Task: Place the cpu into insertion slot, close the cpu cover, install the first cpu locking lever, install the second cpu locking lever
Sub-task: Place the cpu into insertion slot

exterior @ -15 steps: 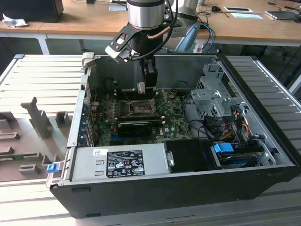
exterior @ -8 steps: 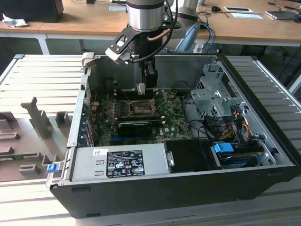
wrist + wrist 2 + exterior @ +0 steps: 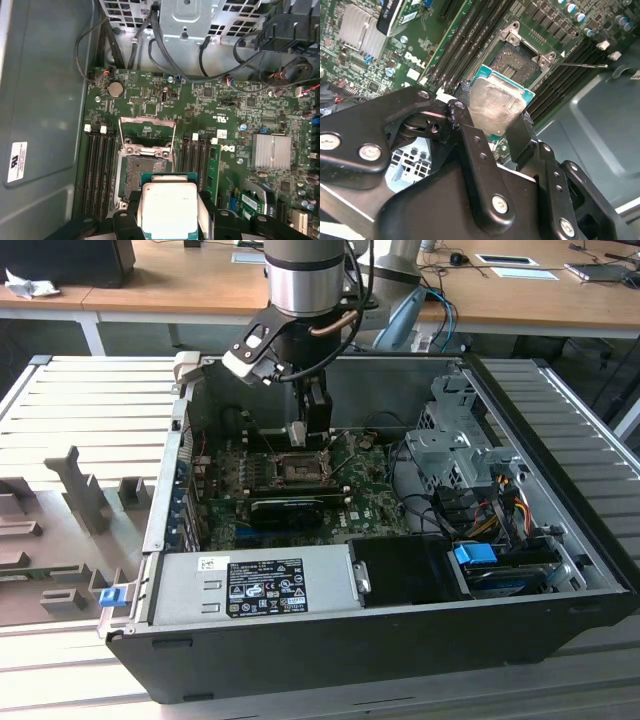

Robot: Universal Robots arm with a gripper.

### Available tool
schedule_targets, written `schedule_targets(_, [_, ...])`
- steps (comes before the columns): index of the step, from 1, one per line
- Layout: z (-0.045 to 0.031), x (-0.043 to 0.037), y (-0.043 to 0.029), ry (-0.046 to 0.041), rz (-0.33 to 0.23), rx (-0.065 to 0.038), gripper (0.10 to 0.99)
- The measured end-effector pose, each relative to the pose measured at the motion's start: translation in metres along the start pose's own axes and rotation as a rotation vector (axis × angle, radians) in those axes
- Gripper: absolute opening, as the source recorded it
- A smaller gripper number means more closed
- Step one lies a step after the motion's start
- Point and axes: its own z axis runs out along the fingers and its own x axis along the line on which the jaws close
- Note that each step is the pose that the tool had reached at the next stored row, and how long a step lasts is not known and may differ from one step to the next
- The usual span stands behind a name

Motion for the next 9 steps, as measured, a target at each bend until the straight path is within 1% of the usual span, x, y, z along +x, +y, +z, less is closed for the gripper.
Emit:
schedule_targets(2, [0.0069, -0.0001, -0.0006, -0.0041, 0.048, -0.001, 0.529])
schedule_targets(3, [0.0102, -0.0001, -0.0013, -0.0053, 0.062, -0.001, 0.529])
schedule_targets(4, [0.0122, -0.0001, -0.0016, -0.0054, 0.064, -0.001, 0.529])
schedule_targets(9, [0.0157, -0.0002, -0.0022, -0.0055, 0.064, -0.001, 0.529])
